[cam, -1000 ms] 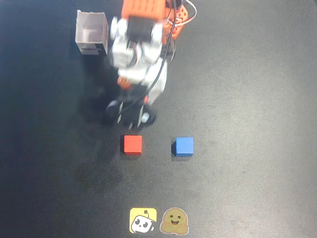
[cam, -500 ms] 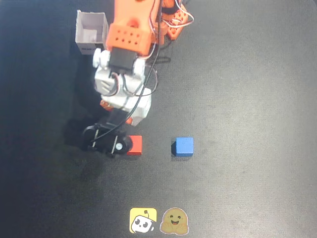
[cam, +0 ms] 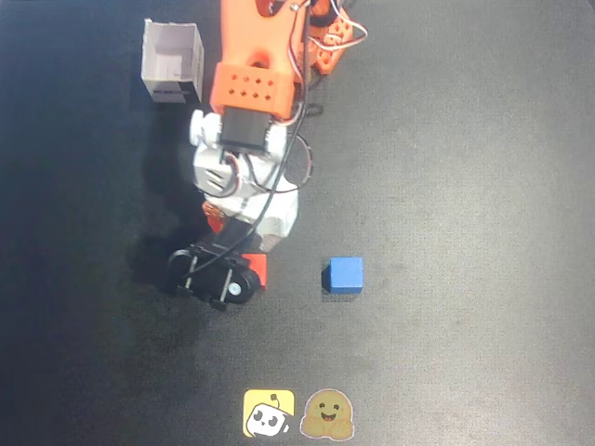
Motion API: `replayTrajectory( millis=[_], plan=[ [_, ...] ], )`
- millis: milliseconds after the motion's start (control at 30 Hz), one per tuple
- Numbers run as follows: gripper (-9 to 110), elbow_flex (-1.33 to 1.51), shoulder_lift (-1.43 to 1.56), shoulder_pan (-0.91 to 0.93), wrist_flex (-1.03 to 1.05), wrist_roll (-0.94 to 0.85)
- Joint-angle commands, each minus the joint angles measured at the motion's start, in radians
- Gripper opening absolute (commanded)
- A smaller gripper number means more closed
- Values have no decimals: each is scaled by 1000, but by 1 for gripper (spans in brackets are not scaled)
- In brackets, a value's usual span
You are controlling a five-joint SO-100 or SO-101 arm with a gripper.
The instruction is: Put the red cube on top of the blue cube.
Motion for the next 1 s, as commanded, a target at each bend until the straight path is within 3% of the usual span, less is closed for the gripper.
replayTrajectory(
  millis=[0, 967],
  plan=[
    [25, -57, 2, -14, -25, 21],
    [28, -57, -187, -51, -245, 0]
  ],
)
